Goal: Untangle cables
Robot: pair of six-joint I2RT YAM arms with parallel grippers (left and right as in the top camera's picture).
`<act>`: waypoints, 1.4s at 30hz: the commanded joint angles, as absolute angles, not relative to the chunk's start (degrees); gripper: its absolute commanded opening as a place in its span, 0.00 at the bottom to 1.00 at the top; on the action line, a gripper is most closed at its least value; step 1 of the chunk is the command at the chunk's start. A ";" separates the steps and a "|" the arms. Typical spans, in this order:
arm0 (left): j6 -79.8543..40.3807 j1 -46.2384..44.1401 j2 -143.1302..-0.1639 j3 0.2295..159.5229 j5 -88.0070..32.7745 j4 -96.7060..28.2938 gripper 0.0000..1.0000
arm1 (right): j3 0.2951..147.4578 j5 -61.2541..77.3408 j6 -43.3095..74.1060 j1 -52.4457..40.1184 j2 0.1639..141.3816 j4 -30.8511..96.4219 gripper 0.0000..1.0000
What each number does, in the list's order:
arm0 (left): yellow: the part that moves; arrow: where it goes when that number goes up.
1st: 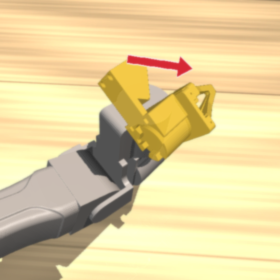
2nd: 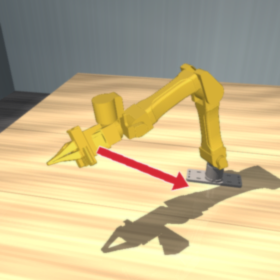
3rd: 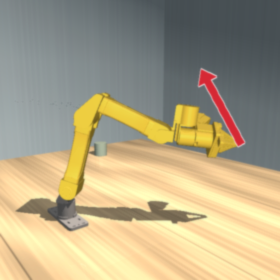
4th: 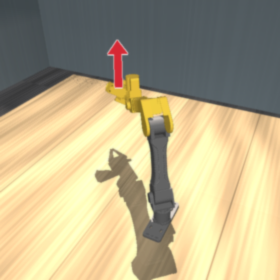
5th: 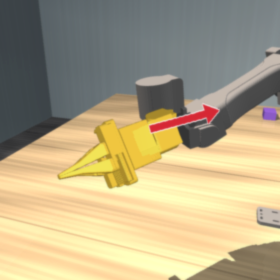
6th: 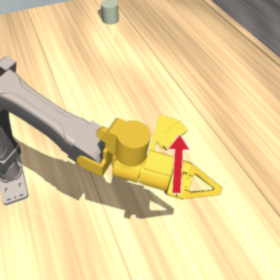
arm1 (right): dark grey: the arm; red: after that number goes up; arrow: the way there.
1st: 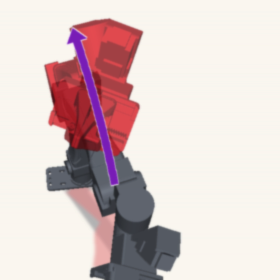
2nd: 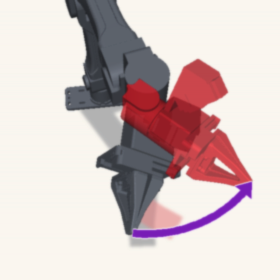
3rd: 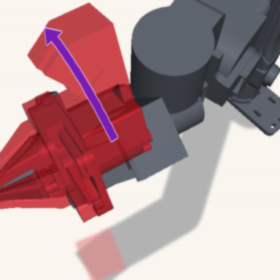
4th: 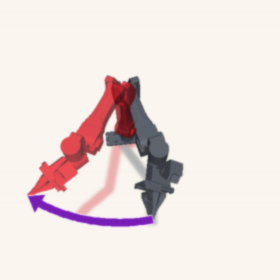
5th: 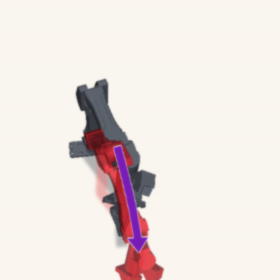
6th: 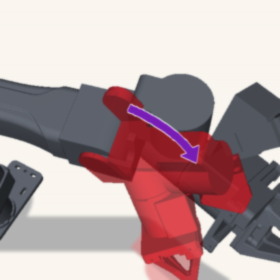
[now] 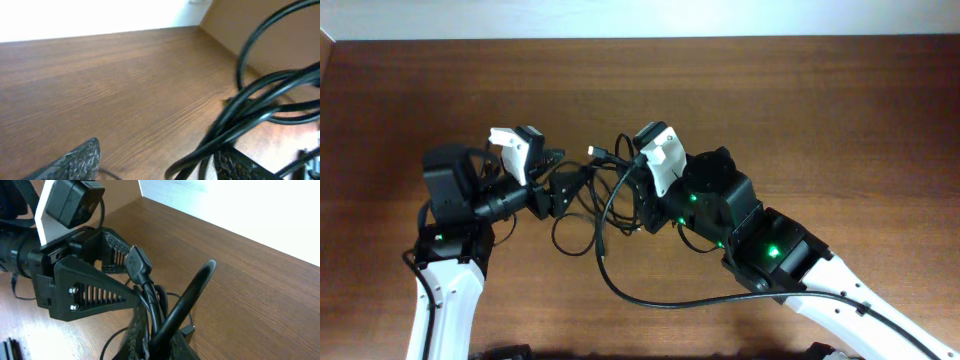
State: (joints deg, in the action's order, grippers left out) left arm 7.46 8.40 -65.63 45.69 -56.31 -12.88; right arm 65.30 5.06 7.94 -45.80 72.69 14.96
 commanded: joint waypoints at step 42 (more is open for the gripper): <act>8.10 8.29 -65.21 45.80 -68.55 -12.93 0.55 | 65.89 23.27 16.88 -37.95 75.05 17.10 0.04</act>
